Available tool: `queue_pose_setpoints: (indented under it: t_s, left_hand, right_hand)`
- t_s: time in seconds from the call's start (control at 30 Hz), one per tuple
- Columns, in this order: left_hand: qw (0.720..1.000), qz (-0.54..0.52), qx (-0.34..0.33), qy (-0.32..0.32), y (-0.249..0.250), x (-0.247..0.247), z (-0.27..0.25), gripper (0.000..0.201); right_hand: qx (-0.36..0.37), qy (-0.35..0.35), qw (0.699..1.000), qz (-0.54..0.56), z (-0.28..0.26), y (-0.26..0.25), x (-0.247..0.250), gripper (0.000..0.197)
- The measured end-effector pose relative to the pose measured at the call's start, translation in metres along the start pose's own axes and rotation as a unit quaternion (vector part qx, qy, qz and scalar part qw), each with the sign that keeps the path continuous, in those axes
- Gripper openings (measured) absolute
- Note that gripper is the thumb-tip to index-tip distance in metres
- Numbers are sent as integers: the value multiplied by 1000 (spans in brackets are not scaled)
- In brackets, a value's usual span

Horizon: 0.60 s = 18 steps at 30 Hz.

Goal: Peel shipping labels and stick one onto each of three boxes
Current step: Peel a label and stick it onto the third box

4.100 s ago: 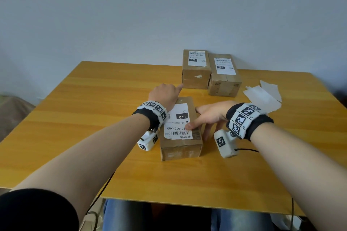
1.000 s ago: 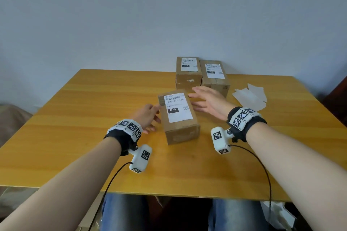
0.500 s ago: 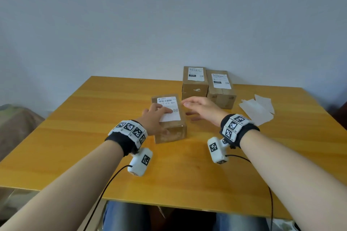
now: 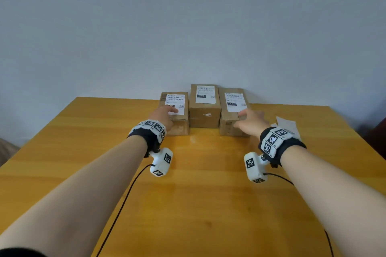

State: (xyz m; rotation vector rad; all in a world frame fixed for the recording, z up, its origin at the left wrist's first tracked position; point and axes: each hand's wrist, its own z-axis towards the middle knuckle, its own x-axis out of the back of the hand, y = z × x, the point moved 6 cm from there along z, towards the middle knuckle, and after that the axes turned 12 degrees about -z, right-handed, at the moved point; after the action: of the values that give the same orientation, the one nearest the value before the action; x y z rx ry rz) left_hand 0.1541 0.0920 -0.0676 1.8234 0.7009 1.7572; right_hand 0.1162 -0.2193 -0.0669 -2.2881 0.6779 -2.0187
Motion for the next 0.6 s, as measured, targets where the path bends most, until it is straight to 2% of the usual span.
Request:
queue_pose_setpoints:
  t_s: [0.07, 0.23, 0.33, 0.47, 0.6]
  left_hand:
    - [1000, 3, 0, 9, 6, -4, 13, 62]
    - [1000, -5, -7, 29, 8, -7, 35, 61]
    - [999, -19, -7, 31, 6, -10, 41, 62]
    - [999, 13, -16, 28, 10, -13, 43, 62]
    - [998, 63, -9, -17, 21, -11, 40, 53]
  right_hand:
    - [14, -17, 999, 44, 12, 1, -5, 49]
    - [22, -2, 998, 66, 35, 3, -10, 43]
    - [20, -18, 996, 83, 40, 2, -18, 45]
    - [15, -17, 996, 82, 38, -1, -16, 43]
    - [25, -34, 998, 36, 32, -9, -3, 36]
